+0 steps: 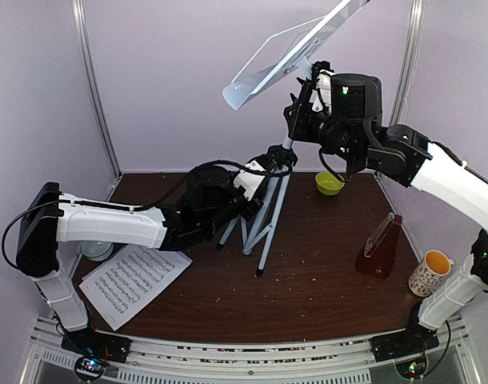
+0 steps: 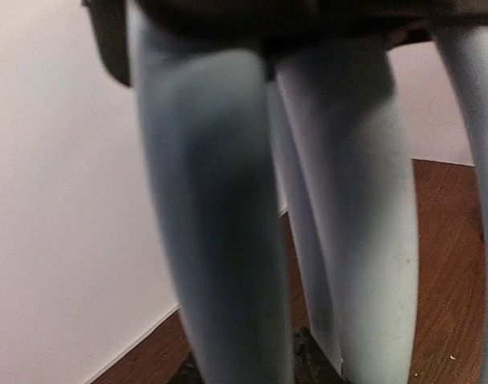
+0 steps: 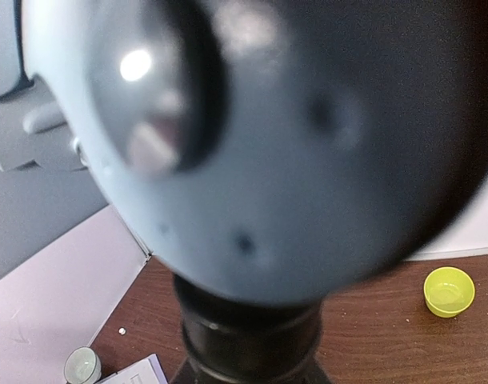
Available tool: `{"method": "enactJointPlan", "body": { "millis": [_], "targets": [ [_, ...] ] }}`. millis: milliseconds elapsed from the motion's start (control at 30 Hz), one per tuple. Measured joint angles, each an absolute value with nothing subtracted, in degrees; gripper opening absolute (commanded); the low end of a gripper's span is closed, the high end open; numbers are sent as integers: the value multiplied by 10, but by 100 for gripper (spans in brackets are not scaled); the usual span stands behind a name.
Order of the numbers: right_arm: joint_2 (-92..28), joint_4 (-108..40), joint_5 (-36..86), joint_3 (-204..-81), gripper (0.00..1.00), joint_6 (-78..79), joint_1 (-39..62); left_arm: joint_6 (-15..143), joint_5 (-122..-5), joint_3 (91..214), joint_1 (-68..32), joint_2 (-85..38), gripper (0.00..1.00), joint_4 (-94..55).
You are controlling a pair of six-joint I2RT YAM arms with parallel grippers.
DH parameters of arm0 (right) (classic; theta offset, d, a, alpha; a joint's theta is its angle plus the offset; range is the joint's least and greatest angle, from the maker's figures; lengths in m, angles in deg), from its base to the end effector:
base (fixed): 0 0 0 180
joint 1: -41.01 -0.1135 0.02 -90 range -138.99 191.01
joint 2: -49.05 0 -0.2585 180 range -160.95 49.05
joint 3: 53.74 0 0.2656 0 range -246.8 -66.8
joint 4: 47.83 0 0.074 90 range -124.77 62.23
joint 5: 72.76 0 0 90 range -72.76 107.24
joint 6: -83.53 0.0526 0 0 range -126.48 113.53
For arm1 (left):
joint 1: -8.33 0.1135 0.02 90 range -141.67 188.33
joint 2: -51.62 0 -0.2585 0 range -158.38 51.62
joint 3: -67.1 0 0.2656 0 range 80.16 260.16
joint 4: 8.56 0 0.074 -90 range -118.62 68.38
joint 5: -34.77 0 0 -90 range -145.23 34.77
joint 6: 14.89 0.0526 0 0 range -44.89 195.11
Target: Set up the instrument practice props
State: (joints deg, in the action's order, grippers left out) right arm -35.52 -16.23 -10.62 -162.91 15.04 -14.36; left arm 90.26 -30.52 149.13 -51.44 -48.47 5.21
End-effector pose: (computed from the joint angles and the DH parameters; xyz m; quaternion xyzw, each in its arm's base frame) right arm 0.2229 0.2795 0.4667 -0.0591 0.7419 0.2586 0.6158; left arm 0.2401 -0.3684 0.2766 0.3200 0.6569 -0.1071 0.6742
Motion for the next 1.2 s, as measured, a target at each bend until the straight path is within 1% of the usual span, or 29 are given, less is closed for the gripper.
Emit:
{"method": "enactJointPlan", "body": {
  "millis": [100,200,367,900,933,1000,1067,1167,1200],
  "targets": [
    [-355,-163,-105,-1629,0,145,-145,944,-321,1470,-516,-476,16,68],
    [-355,-161,-104,-1630,0,144,-144,958,-317,1448,-514,-473,13,96],
    [-358,-160,-94,-1640,0,136,-139,986,-318,1435,-507,-473,11,132],
    [-416,-122,-26,-1748,0,47,-131,1007,-316,1421,-488,-497,9,252],
    [-419,-119,-27,-1753,0,42,-131,1005,-317,1419,-487,-498,11,256],
    [-421,-117,-27,-1754,0,34,-131,1002,-320,1412,-486,-498,17,265],
    [-422,-114,-27,-1754,0,30,-132,996,-324,1407,-485,-498,25,268],
    [-422,-111,-29,-1750,0,27,-132,1011,-343,1406,-487,-499,34,254],
    [-421,-110,-31,-1746,0,28,-131,1013,-345,1406,-489,-501,39,245]
  ]
}}
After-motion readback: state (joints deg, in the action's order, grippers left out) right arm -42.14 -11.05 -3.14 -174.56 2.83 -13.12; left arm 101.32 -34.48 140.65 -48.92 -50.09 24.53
